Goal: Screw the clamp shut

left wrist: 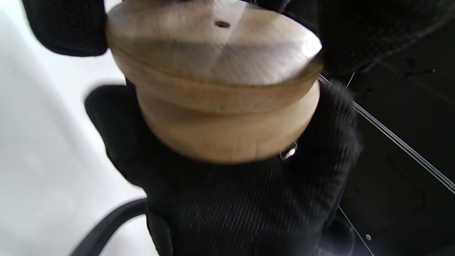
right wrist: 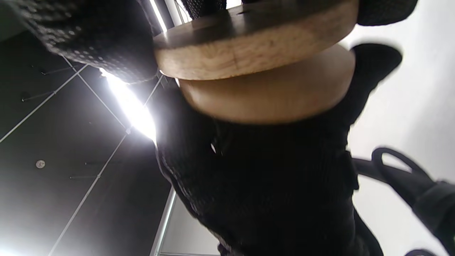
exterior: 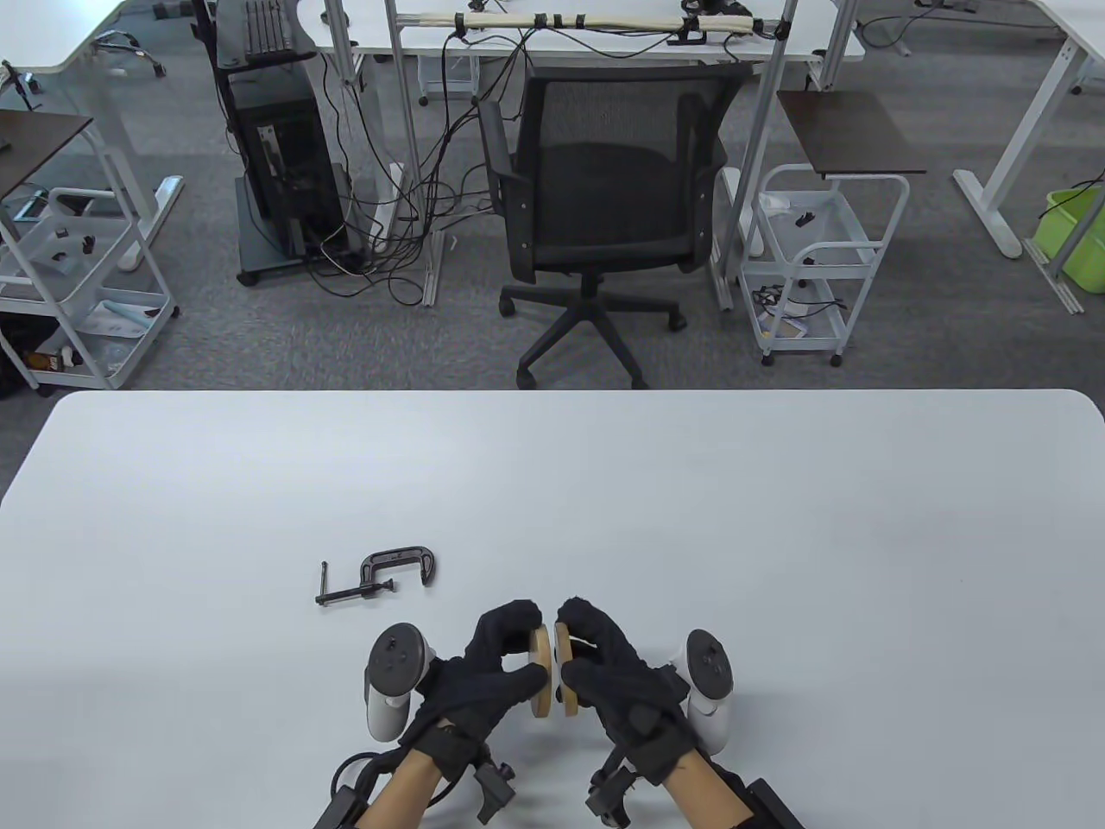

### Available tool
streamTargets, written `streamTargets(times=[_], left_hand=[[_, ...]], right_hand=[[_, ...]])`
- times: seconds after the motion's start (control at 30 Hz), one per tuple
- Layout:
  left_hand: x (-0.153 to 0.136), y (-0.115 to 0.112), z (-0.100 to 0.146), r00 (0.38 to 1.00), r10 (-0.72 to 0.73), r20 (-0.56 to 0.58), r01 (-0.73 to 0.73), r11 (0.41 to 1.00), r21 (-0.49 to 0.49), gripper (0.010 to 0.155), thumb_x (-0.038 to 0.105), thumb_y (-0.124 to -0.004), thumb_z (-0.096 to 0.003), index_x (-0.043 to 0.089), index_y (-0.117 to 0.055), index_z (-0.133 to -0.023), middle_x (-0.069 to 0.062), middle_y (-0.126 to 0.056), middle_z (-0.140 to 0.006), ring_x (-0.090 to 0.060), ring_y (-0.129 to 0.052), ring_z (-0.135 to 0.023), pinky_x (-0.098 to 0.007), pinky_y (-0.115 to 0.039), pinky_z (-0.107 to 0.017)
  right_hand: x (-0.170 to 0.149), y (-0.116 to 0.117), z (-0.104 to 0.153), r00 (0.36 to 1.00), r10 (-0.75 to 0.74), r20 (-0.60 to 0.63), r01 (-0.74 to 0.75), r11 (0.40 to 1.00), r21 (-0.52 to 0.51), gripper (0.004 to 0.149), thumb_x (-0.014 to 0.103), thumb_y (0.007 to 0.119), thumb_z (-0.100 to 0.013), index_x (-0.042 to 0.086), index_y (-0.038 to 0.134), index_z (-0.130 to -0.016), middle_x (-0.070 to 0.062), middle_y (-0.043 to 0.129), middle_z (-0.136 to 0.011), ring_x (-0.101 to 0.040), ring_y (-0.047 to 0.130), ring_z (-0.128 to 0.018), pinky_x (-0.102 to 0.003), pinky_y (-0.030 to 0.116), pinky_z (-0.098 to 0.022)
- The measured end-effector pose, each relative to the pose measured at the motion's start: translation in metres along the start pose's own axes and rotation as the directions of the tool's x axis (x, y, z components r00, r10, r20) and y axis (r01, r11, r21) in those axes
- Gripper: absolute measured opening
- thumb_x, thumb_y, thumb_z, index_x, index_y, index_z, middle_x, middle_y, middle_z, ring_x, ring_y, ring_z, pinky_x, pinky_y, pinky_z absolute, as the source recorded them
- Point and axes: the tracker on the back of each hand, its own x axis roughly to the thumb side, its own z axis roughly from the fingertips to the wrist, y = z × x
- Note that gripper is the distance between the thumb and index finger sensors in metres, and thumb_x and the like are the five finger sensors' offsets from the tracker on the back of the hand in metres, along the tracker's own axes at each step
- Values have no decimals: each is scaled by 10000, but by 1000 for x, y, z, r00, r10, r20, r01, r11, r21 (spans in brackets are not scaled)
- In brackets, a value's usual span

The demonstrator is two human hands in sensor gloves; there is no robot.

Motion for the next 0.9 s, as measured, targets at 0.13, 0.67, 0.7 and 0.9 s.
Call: streamTargets(times=[0.13, 0.67, 0.7, 0.9], left_hand=[[2, -2, 0, 1000, -5, 12, 5, 1000, -5, 823, 578, -816, -528, 323, -321, -1134, -225, -245, -1177, -539, -376, -1039, -703, -687, -611], [13, -12, 1, 984, -159, 77, 154, 986, 60, 856, 439, -848, -465, 192, -373, -1133, -213, -311, -1181, -578, -549, -1016, -537, -705, -704], [13, -14, 1, 984, -160, 78, 156, 986, 52, 876, 432, -855, -460, 190, -350, -1134, -221, -282, -1178, -579, -546, -1013, -534, -702, -705], [21, -27, 3, 951, -268, 153, 259, 963, 81, 937, 372, -895, -432, 173, -302, -1130, -238, -214, -1156, -543, -471, -1014, -567, -695, -685]], right_hand=[[-3, -1, 2, 998, -69, -9, 69, 998, 0, 849, 550, 867, -482, 244, 396, -1119, -194, 272, -1151, -556, 393, -921, -657, 562, -590], [-8, 1, 3, 983, -150, -109, 161, 982, 94, 856, 538, 849, -498, 364, 281, -1115, -63, 33, -1145, -659, 330, -897, -684, 630, -570], [-7, 1, 4, 981, -155, -118, 166, 981, 96, 864, 538, 852, -495, 366, 273, -1114, -72, 21, -1144, -656, 321, -900, -689, 625, -568], [-7, 2, 5, 984, -118, -135, 130, 988, 80, 865, 550, 864, -489, 383, 265, -1090, -196, -26, -1120, -627, 318, -908, -689, 613, -551]])
